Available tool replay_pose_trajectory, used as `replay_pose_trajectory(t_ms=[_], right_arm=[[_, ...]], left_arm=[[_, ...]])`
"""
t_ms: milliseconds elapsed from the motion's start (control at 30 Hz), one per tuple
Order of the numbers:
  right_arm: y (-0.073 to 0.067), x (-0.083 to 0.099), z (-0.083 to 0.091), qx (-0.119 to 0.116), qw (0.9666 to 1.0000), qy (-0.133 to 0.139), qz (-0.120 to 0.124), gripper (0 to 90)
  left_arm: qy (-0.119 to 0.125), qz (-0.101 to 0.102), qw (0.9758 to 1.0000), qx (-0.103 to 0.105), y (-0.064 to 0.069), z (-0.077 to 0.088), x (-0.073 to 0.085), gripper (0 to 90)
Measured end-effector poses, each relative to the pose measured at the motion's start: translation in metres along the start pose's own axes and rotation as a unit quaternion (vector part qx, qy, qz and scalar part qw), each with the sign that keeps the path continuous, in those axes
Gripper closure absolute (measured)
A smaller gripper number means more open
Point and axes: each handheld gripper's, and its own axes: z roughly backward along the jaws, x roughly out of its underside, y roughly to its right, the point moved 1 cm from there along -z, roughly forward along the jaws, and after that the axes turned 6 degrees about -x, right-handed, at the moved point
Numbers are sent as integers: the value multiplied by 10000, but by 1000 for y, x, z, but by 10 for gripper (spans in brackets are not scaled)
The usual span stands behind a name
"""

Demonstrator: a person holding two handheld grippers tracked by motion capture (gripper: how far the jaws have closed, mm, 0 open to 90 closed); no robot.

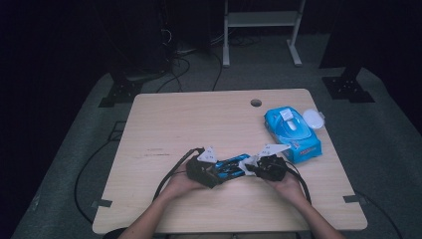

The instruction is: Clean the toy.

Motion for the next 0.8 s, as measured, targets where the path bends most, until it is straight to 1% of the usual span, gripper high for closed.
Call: replay_pose_trajectory(t_ms=[33,67,133,167,200,233,267,300,433,467,533,567,633,700,733,800], right_arm=[[3,1,1,19,10000,13,-42,797],[8,3,4,124,9999,38,-115,797],[18,8,7,399,9989,-88,-225,797],[24,12,7,446,9983,-120,-360,797],[30,15,7,418,9977,-119,-515,797],[31,15,7,434,9976,-94,-539,797],[31,13,5,481,9975,-49,-508,797],[31,6,1,525,9976,30,-441,797],[31,-11,-9,508,9979,131,-383,796],[30,-17,-14,508,9980,154,-337,797],[30,-21,-21,552,9981,109,-260,796],[32,-22,-22,573,9979,153,-265,796],[37,-18,-22,603,9975,87,-362,796],[40,-11,-17,557,9973,37,-487,796],[40,-5,-12,503,9972,25,-549,797],[37,2,-4,504,9971,35,-570,797]], left_arm=[[-3,-8,10000,-1,0,0,0,241],[2,-1,10000,2,0,0,0,241],[30,22,10000,23,0,-1,0,241],[35,15,10000,25,0,-1,0,241],[35,15,10000,25,0,-1,0,241],[32,12,10000,23,0,-1,-1,241],[41,5,10000,19,0,-2,-1,241],[42,7,10000,19,0,-2,-1,241],[53,22,10000,22,1,-2,-1,241],[51,22,10000,25,0,-2,-1,241],[45,81,9999,62,-1,-1,0,241],[40,63,10000,60,-1,-1,0,241],[23,42,10000,66,-1,0,1,241],[14,43,10000,75,-2,1,2,241],[16,34,10000,70,-2,1,2,241],[38,39,10000,60,-1,0,1,241]])
